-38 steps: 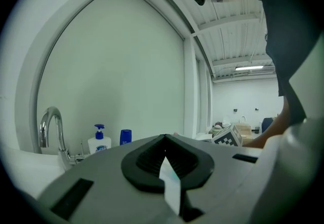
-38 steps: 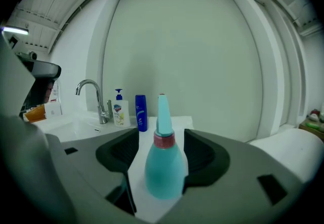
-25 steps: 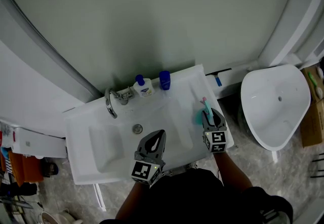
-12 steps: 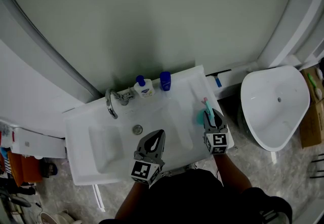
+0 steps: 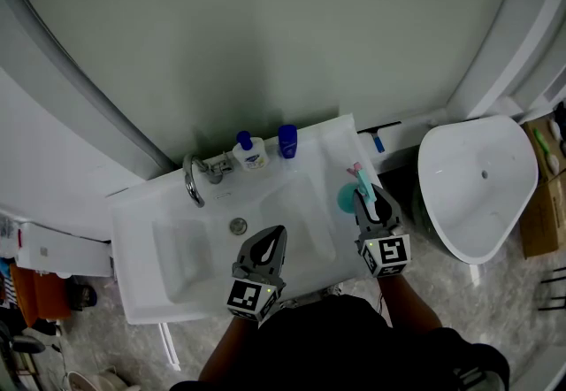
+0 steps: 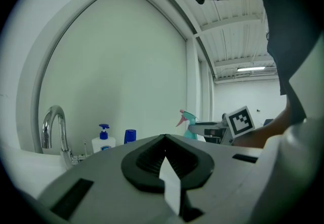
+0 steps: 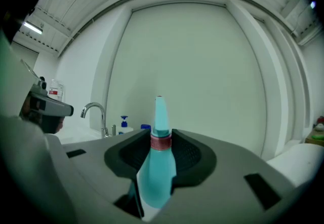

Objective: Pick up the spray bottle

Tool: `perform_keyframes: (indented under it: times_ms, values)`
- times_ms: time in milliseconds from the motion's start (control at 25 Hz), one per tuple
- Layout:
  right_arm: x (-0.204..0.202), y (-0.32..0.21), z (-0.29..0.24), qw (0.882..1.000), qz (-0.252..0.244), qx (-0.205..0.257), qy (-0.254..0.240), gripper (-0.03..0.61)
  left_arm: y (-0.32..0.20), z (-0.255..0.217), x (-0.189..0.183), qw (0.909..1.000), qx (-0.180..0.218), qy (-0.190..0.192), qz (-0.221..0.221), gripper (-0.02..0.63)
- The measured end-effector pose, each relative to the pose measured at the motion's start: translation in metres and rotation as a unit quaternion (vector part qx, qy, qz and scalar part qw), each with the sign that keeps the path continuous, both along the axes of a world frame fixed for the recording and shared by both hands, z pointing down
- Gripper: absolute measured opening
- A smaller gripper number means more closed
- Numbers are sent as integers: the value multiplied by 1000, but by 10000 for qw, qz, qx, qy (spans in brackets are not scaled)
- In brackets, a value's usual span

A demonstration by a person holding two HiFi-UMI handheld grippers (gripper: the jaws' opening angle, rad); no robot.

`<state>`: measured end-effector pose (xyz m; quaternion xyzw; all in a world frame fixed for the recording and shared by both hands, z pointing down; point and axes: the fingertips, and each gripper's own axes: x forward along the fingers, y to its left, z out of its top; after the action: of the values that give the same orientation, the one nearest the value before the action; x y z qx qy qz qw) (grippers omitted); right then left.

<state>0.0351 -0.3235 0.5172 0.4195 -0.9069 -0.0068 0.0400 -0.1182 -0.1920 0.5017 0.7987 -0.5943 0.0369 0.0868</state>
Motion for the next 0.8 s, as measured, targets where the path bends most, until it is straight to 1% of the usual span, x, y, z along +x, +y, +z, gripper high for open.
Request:
perform_keyframes:
  times_ms: [160, 400, 520, 600, 720, 800]
  values:
    - [-10, 13, -38, 9991, -244, 325, -83, 130, 0, 0, 2, 10000, 31, 35, 46, -3]
    - [-25, 31, -95, 9965, -431, 618, -365, 130, 0, -8, 2, 9996, 266, 91, 83, -3]
    - [-29, 37, -117, 9943, -531, 859, -331, 130, 1, -9, -2, 9998, 172, 83, 49, -3]
    - [-32, 42, -134, 9925, -585, 968, -473, 130, 2, -11, -4, 9999, 126, 61, 31, -3]
    - [-31, 49, -155, 9884, -634, 1265, -555, 130, 3, -16, -5, 9998, 174, 47, 8, -3]
    - [-32, 54, -167, 9864, -655, 1336, -703, 130, 3, -17, -7, 9997, 249, 57, -19, -3]
